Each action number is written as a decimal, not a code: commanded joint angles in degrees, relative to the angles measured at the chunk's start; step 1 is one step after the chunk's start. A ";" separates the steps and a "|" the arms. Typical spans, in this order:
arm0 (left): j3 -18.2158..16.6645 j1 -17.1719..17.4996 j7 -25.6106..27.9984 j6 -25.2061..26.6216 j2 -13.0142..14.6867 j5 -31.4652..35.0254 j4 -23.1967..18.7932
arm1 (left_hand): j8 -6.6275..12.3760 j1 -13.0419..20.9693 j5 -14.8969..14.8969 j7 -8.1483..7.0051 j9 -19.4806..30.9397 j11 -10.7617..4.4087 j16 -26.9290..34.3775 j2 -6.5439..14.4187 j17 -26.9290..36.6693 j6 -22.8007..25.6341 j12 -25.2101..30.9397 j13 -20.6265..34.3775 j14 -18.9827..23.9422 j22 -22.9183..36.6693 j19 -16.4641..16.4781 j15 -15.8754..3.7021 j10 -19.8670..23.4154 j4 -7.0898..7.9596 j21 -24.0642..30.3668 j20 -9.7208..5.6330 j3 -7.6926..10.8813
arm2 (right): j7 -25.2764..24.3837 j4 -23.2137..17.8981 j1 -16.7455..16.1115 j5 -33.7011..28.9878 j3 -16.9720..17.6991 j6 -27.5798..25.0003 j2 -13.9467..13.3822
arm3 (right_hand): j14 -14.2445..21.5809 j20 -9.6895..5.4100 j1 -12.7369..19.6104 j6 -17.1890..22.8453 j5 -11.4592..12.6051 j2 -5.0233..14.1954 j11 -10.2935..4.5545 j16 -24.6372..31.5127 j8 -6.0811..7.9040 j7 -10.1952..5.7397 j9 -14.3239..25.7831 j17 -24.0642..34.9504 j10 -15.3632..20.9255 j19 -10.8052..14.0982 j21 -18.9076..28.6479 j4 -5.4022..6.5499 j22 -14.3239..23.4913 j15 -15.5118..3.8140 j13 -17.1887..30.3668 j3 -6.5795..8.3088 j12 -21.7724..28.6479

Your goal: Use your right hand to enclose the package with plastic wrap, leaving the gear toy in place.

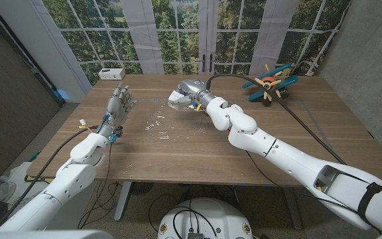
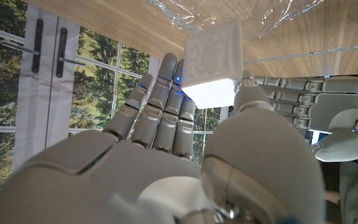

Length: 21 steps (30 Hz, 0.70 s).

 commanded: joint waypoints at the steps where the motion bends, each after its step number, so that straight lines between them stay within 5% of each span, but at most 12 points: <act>1: -0.61 1.37 0.99 0.01 -0.02 0.27 -1.18 | -0.08 0.47 -0.22 -0.24 0.18 0.38 -0.12 0.76 0.14 -4.44 -0.04 0.20 -4.57 0.32 0.09 -0.15 -4.74 -0.23 -0.37 0.35 -0.01 | 0.24 5.20 3.38 3.21 -2.83 1.72 0.99 | 0.38 0.23 8.45 6.25 0.01 8.03 -0.30 -0.18 0.25 -5.74 0.18 0.26 0.69 -0.11 0.20 2.98 0.21 -4.16 1.74 3.07 0.22; 21: -0.97 2.71 1.96 0.32 0.04 0.62 -2.48 | -0.10 0.52 -0.27 -0.26 0.18 0.40 -0.15 0.73 0.14 -4.43 -0.08 0.20 -4.70 0.32 0.02 -0.22 -4.83 -0.25 -0.43 0.36 -0.02 | -0.19 13.73 6.95 6.59 -5.83 2.79 3.48 | 0.63 0.15 8.48 6.20 -0.04 8.01 -0.29 -0.62 0.44 -5.76 0.07 0.58 0.69 -0.08 0.29 3.16 0.20 -4.09 1.61 3.04 0.37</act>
